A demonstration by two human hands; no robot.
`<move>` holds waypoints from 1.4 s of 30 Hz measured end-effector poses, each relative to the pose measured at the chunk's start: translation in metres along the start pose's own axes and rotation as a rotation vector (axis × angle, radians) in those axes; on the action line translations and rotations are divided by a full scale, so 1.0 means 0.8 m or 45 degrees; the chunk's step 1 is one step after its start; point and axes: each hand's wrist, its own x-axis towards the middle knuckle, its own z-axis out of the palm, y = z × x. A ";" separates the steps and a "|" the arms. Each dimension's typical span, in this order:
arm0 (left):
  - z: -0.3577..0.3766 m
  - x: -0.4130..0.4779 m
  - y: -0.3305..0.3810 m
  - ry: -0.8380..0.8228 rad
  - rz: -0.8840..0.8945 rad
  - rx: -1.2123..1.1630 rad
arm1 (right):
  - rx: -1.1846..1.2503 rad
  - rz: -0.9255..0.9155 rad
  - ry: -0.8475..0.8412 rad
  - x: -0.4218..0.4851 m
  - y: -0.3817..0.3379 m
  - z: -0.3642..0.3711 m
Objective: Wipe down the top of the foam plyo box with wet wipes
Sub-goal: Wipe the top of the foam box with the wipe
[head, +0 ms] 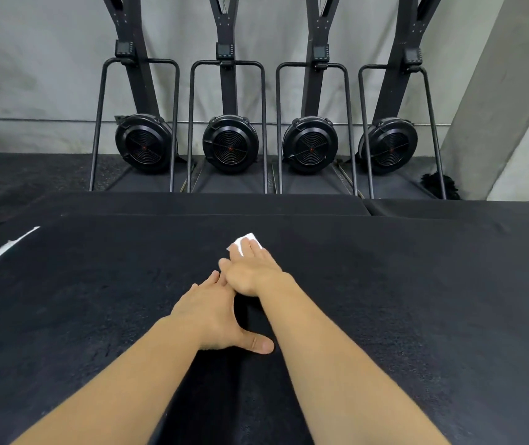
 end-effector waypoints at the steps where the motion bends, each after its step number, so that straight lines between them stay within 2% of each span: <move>1: -0.001 0.000 0.000 -0.004 -0.005 0.011 | -0.018 -0.028 -0.028 0.003 0.003 -0.004; 5: -0.003 0.001 0.003 -0.087 -0.089 0.130 | -0.088 -0.033 0.019 -0.001 0.057 -0.037; 9: -0.005 -0.001 0.005 -0.129 -0.108 0.135 | -0.092 0.162 0.164 -0.022 0.146 -0.081; 12: -0.007 -0.002 0.007 -0.143 -0.110 0.147 | -0.096 0.307 0.167 -0.033 0.192 -0.106; 15: -0.008 -0.004 0.010 -0.149 -0.113 0.147 | -0.027 0.418 0.163 -0.030 0.198 -0.111; 18: -0.008 -0.004 0.009 -0.145 -0.115 0.144 | -0.054 0.470 0.248 -0.015 0.169 -0.094; 24: -0.002 0.004 0.004 -0.097 -0.077 0.165 | -0.184 0.204 0.260 0.026 0.047 -0.029; 27: -0.001 0.005 0.000 -0.030 -0.001 0.111 | -0.111 0.044 0.127 0.037 -0.004 -0.005; 30: -0.002 0.003 -0.001 -0.013 0.017 0.107 | -0.101 -0.085 0.009 0.043 -0.010 -0.007; 34: -0.002 0.003 0.001 -0.070 -0.061 0.167 | -0.114 -0.060 0.058 0.039 0.050 -0.042; 38: -0.003 0.002 0.002 -0.111 -0.076 0.148 | -0.110 0.133 0.192 0.021 0.140 -0.087; 42: -0.003 0.001 0.003 -0.110 -0.073 0.157 | -0.097 0.311 0.217 0.008 0.194 -0.114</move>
